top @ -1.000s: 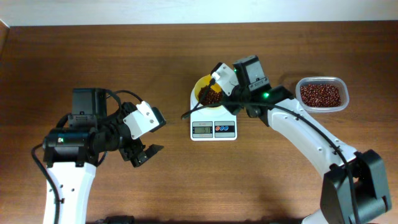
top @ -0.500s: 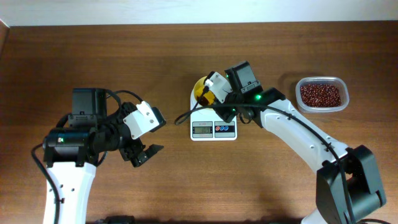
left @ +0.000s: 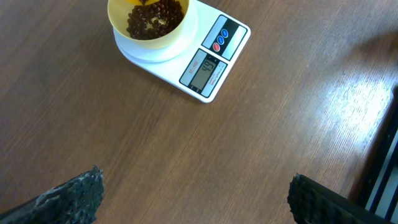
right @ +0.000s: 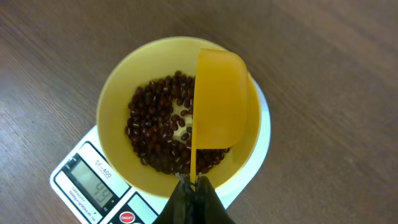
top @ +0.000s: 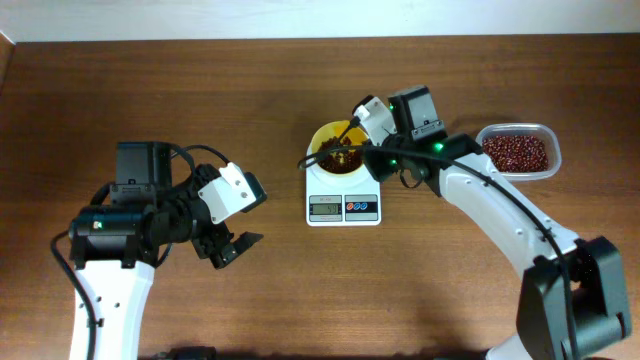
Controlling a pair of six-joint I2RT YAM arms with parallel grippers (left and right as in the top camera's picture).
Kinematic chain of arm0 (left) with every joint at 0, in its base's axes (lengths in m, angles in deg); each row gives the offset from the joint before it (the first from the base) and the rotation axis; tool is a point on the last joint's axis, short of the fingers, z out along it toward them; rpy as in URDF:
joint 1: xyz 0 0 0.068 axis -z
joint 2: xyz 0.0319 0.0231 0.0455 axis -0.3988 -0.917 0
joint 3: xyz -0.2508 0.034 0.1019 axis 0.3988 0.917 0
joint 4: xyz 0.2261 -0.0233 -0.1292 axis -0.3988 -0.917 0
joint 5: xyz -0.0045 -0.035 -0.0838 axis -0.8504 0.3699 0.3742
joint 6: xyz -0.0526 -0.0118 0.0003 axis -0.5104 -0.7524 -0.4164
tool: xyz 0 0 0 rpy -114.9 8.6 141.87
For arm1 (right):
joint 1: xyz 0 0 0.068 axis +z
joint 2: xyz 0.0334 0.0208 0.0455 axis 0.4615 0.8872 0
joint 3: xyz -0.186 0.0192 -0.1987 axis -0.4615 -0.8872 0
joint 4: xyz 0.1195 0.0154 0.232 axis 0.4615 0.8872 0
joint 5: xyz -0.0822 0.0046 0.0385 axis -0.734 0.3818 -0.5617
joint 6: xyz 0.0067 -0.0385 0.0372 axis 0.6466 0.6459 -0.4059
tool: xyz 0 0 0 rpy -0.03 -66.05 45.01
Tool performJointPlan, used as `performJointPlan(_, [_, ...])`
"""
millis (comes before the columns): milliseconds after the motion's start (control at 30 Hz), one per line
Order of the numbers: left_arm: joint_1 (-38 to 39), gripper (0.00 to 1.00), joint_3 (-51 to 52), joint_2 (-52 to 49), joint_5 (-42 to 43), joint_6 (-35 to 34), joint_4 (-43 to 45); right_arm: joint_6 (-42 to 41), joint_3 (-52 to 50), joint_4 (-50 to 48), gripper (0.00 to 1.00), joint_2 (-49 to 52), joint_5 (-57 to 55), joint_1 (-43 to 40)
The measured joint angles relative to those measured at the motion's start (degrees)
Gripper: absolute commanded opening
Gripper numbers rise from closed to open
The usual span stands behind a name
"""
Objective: Scoop item into bowl and weigh 50g on scale
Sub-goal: 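Tilt the scoop to shake remaining beans into the bowl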
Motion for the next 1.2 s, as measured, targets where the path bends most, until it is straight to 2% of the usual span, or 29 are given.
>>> performJointPlan(100, [0.0,0.99,0.0,0.0,0.0,0.0,0.0,0.04,0.0,0.13,0.04,-2.8,0.0,0.0])
performJointPlan(767, [0.0,0.99,0.0,0.0,0.0,0.0,0.0,0.02,0.02,4.7,0.04,-5.6,-2.16,1.73])
performJointPlan(1200, [0.0,0.99,0.0,0.0,0.0,0.0,0.0,-5.99,0.02,5.18,0.04,-5.6,6.82,1.73])
